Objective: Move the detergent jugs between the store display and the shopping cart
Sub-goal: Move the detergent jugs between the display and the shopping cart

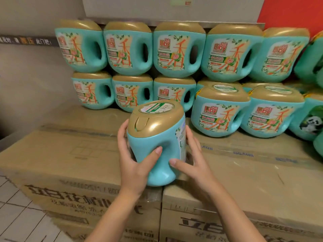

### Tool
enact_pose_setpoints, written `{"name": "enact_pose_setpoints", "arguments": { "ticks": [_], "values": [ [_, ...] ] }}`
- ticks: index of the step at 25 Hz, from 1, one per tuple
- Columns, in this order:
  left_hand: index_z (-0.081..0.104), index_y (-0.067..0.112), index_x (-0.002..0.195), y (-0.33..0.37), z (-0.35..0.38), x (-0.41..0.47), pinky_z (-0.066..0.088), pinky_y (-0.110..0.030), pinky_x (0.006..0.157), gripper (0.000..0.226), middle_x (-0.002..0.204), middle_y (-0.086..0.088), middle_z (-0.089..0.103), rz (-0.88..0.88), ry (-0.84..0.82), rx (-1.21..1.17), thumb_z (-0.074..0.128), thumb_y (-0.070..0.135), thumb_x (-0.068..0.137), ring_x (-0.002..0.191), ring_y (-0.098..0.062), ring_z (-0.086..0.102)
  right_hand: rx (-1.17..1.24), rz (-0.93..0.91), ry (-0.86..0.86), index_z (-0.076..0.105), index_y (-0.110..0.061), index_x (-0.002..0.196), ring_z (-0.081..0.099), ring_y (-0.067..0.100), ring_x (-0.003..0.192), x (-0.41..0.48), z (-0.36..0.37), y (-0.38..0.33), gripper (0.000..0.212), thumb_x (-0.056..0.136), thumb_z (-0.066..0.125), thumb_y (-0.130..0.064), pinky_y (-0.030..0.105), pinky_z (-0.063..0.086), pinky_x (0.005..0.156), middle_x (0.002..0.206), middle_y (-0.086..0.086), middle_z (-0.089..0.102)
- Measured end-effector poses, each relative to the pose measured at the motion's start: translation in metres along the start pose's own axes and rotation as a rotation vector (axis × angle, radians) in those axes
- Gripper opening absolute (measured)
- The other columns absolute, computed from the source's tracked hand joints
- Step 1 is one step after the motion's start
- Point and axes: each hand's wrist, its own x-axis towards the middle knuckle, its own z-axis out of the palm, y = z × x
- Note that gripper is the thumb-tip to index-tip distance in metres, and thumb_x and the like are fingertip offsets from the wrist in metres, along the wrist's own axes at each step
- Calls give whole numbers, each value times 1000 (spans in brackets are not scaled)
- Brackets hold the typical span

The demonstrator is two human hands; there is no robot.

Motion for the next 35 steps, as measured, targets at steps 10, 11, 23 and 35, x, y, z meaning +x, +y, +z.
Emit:
{"name": "enact_pose_setpoints", "arguments": {
  "ticks": [10,11,23,35],
  "values": [
    [21,52,144,-21,-3,-2,39,-21,106,91,149,18,38,-56,-254,3,75,57,71,138,-12,41,113,19,85,30,-37,147,38,5,138,2,-7,21,99,63,83,-39,41,33,115,148,-20,42],
    [19,50,146,-19,-2,-5,36,-20,108,84,152,20,34,-58,-299,-31,68,58,78,141,-9,36,111,19,149,37,-34,144,43,6,135,0,-8,21,92,64,83,-37,40,36,113,145,-17,47],
    [21,58,139,-27,-8,62,29,-38,115,118,156,14,26,-276,-362,87,88,44,43,141,-4,31,196,-107,522,39,-32,136,58,6,118,-23,-15,4,63,82,62,-53,22,47,97,119,-15,66],
    [32,52,138,-68,-17,88,51,-14,89,116,135,21,50,-174,-314,118,94,35,41,121,3,54,-357,62,400,17,-24,152,38,15,137,42,-14,17,63,98,49,-19,35,34,111,150,-7,38]
  ]
}}
